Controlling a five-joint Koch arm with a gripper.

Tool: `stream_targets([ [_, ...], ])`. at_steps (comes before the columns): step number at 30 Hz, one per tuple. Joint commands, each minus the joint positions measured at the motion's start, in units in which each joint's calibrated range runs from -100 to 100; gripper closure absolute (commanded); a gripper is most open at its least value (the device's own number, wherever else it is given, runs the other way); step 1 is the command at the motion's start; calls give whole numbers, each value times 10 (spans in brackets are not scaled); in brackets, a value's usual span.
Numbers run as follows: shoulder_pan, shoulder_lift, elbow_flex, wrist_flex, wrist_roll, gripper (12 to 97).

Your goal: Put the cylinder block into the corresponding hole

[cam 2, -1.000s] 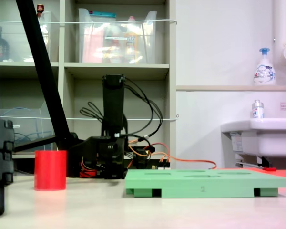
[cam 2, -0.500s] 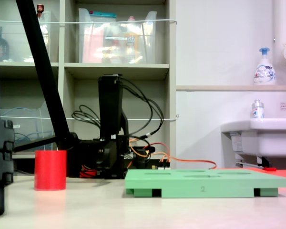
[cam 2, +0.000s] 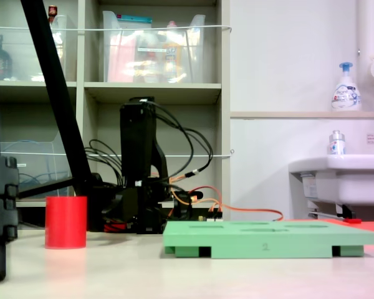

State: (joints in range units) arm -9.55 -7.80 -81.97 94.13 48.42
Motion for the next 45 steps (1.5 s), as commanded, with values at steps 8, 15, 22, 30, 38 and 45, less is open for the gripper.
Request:
stream_targets([
  [8, -11, 77, 95, 59, 8, 179],
  [15, -20, 111, 177, 59, 12, 179],
  [22, -32, 148, 239, 59, 15, 203],
  [30, -42, 188, 297, 59, 22, 230],
  [38, -45, 193, 304, 59, 26, 515],
  [45, -45, 187, 304, 59, 26, 650],
])
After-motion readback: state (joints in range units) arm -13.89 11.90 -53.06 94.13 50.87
